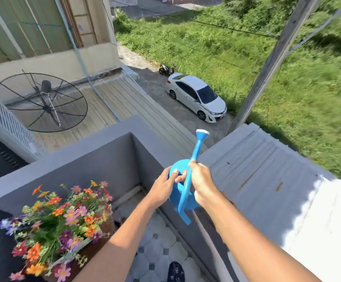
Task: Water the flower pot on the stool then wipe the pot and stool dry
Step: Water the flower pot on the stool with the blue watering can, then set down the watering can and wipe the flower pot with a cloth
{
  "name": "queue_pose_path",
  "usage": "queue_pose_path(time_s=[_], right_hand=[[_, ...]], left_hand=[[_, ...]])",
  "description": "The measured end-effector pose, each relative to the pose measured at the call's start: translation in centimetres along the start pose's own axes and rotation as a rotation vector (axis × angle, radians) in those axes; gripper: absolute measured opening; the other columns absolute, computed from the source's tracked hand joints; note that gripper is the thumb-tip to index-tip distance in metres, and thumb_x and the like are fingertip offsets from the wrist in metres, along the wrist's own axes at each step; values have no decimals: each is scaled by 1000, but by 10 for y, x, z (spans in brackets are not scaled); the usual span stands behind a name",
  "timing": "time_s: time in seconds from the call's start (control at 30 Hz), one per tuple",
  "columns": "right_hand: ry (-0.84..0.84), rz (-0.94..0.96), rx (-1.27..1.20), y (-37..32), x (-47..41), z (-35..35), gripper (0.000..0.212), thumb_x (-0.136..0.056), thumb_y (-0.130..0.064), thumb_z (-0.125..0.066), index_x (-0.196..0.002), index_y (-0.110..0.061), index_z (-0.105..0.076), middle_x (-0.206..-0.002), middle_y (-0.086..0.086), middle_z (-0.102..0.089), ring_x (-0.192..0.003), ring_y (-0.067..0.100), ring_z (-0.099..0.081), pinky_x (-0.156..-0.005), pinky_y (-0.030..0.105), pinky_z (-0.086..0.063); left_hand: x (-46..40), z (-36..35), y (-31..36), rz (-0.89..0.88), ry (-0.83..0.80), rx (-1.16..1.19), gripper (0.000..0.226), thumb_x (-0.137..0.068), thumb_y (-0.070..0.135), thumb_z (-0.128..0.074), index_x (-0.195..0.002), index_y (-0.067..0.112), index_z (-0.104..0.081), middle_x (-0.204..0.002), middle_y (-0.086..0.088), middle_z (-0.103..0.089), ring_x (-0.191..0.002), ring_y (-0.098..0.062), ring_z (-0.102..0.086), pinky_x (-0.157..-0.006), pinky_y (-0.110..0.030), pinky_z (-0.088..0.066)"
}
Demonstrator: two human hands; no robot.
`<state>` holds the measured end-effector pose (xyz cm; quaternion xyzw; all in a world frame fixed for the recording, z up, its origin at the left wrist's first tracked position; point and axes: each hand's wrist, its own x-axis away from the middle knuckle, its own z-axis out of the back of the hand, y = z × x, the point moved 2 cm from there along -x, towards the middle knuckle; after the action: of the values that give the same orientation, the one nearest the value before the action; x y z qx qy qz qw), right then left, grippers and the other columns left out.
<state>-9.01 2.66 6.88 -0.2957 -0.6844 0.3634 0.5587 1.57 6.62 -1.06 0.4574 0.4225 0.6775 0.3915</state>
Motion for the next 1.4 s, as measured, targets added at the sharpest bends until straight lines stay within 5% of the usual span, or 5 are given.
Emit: queue_pose_path(time_s=[0.27,0.63,0.93,1.13,1.4], right_hand=[[-44,-56,81,-7,-67,29,22,-107,-25,-28,-109,-9,-42,-72,9,-63,-55,22,-69,-69,43,-56],[-93,-154,3,3,-99,39,31,-107,-27,-31,-134,-11,-34,-110,21,-64,-77,27,-76,-66,29,-59],[-86,-103,268,7,-103,61,34,-101,-36,-47,-119,-8,-54,-105,19,-69,-83,27,-75,-66,35,-63],[91,109,505,8,-97,108,15,-95,-22,-53,-91,-14,-66,-84,7,-73,-58,15,-64,-46,24,-49],[291,138,768,92,-76,187,27,-85,-2,-56,-83,-28,-64,-81,-3,-68,-78,20,-65,-78,36,-56]], left_hand=[[-85,-22,4,48,-116,-78,36,-97,44,-39,-96,14,-59,-90,1,-64,-87,-17,-57,-87,-36,-46],[-124,-29,-13,68,-171,-93,48,-93,53,-39,-133,30,-51,-131,6,-61,-121,-15,-55,-110,-42,-38],[-122,-29,-6,57,-57,-142,33,-96,38,-44,-119,23,-62,-110,6,-68,-107,-17,-61,-95,-33,-46],[-71,-45,57,-282,270,-136,25,-94,35,-51,-110,21,-64,-104,13,-67,-96,-1,-60,-77,-13,-46],[-12,-138,14,-213,-2,-322,23,-88,39,-53,-79,20,-61,-63,4,-60,-63,-14,-56,-64,-33,-48]])
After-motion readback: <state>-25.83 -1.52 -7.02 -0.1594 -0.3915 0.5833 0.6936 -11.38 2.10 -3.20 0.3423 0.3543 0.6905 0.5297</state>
